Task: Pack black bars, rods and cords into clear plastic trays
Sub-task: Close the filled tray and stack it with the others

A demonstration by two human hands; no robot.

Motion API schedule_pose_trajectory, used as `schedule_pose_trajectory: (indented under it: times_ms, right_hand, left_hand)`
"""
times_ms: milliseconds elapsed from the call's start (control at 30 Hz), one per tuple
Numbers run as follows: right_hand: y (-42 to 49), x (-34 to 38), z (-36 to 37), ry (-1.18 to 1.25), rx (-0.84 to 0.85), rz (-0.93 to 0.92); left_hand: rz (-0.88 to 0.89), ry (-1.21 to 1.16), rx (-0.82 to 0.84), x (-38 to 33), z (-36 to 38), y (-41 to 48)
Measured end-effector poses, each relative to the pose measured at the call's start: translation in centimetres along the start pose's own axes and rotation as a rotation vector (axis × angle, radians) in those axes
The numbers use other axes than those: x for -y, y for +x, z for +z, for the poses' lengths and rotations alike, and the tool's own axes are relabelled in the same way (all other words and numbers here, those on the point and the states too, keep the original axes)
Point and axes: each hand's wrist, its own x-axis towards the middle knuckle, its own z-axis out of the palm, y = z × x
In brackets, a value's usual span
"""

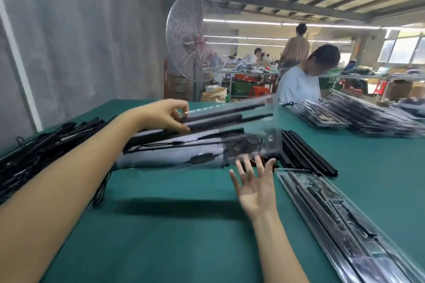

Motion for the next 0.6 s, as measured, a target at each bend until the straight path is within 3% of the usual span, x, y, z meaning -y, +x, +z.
schedule_pose_trajectory:
  times_ms: [167,267,367,467,600]
  right_hand:
    - [0.0,-1.8,-0.6,-0.088,-0.110,0.178]
    - [-0.2,-3.0,-0.3,-0.151,-0.117,0.289]
    - [-0.5,-3.6,0.1,-0.116,-0.045,0.410]
    - [-1.1,-4.3,0.2,-0.259,0.075,0.542]
    - [-1.7,-4.9,0.7,-0.410,0.198,0.596]
  left_hand:
    - [-0.031,-0.157,-0.297,-3.5,-1.4,0.4]
    - [-0.097,-0.496,-0.400,-6.0,-2.1,1.0]
    - [-0.184,-0.858,-0.377,-8.9,-2.7,0.9]
    - [-0.258,-1.307,-0.297,-11.3,-2.6,1.1]
    - [-0.322,-1.473,-0.274,-13.4,0.6,1.2]
